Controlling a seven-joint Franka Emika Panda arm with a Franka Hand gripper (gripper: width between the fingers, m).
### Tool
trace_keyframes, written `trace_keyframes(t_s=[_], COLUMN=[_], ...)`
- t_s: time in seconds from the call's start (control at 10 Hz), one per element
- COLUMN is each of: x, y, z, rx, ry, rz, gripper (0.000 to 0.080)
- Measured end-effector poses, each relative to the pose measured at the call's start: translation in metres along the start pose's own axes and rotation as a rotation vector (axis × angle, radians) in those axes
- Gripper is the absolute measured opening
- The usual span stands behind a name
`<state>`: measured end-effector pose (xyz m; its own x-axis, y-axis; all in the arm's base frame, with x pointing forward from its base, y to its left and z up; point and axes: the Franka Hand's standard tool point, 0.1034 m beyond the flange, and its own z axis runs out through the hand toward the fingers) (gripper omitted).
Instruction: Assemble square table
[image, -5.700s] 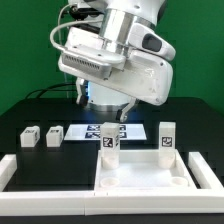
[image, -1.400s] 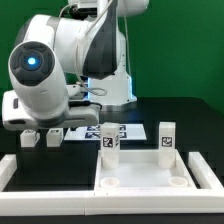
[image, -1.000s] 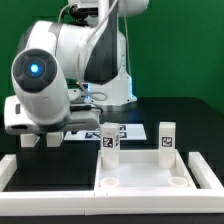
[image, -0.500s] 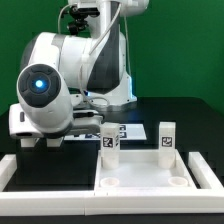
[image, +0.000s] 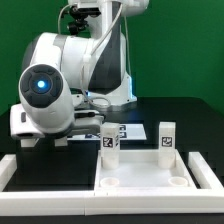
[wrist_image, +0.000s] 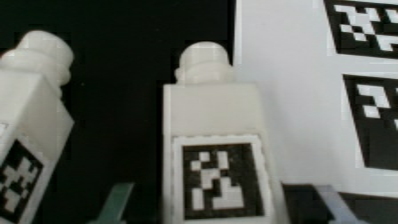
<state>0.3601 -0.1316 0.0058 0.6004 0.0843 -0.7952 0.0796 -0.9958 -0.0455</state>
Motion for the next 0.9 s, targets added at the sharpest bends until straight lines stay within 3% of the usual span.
trace_keyframes(t_s=[0.5,0.7,0.9], x=[-0.003,-0.024,-0.053], y=[-0.001,0.001,-0.003], z=[-0.005,-0.055,-0.092], rx=[-0.001,0.001,0.005], ry=[-0.01,0.012,0.023], rz=[-0.032,-0.081,-0.097], gripper=[0.0288,0.029,0.029])
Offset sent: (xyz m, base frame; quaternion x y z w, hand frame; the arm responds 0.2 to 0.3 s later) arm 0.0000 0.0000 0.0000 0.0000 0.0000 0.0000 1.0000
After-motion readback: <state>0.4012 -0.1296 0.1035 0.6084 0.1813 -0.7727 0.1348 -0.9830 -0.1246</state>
